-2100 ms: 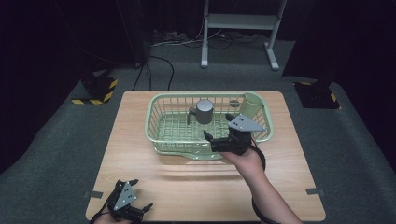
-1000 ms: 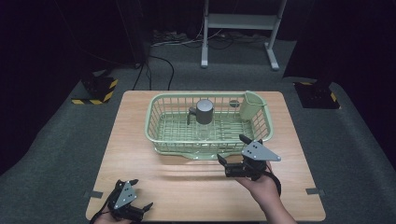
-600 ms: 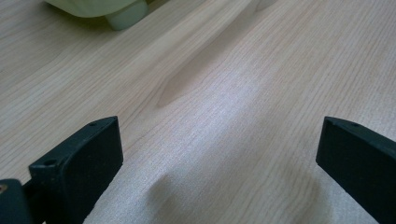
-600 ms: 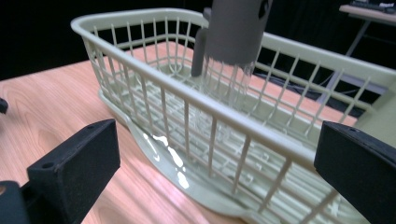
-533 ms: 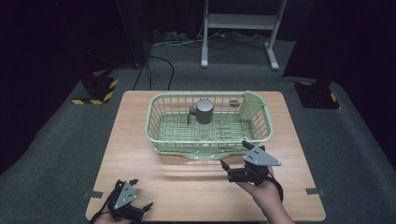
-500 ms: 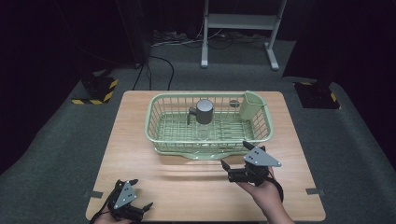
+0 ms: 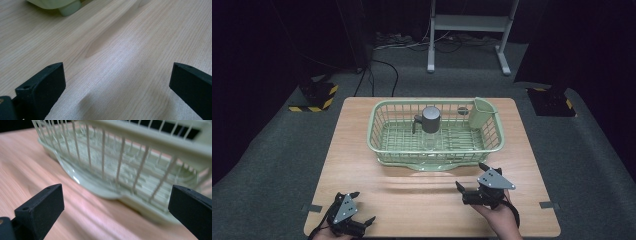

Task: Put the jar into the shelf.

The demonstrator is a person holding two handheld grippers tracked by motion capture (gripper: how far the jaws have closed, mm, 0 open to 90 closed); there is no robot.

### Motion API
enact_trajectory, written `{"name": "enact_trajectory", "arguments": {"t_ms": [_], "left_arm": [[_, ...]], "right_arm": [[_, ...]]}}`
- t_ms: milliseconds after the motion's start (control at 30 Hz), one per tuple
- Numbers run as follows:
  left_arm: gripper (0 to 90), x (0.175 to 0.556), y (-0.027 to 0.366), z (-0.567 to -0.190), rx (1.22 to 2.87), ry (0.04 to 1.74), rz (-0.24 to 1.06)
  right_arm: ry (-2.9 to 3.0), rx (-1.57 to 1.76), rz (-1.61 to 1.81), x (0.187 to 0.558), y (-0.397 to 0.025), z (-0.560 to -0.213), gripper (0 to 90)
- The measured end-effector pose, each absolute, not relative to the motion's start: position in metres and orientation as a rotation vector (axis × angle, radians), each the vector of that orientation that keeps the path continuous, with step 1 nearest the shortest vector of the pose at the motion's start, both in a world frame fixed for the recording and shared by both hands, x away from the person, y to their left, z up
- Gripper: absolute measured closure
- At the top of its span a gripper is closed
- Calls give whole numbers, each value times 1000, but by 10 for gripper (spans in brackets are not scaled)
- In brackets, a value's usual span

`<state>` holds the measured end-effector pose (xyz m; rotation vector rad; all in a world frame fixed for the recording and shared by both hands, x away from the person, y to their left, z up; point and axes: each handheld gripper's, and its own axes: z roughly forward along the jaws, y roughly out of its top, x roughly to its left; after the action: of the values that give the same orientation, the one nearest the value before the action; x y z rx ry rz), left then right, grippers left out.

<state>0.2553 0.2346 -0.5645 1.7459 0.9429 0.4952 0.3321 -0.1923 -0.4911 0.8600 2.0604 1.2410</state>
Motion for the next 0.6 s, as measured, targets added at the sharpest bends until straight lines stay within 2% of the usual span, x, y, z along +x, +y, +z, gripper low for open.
{"name": "enact_trajectory", "arguments": {"t_ms": [367, 600], "left_arm": [[12, 256, 236, -564, 1733, 957, 502], [16, 256, 235, -565, 1738, 965, 514]], "right_arm": [[2091, 945, 1084, 325, -221, -536, 0], [2116, 991, 990, 325, -233, -545, 5]]}}
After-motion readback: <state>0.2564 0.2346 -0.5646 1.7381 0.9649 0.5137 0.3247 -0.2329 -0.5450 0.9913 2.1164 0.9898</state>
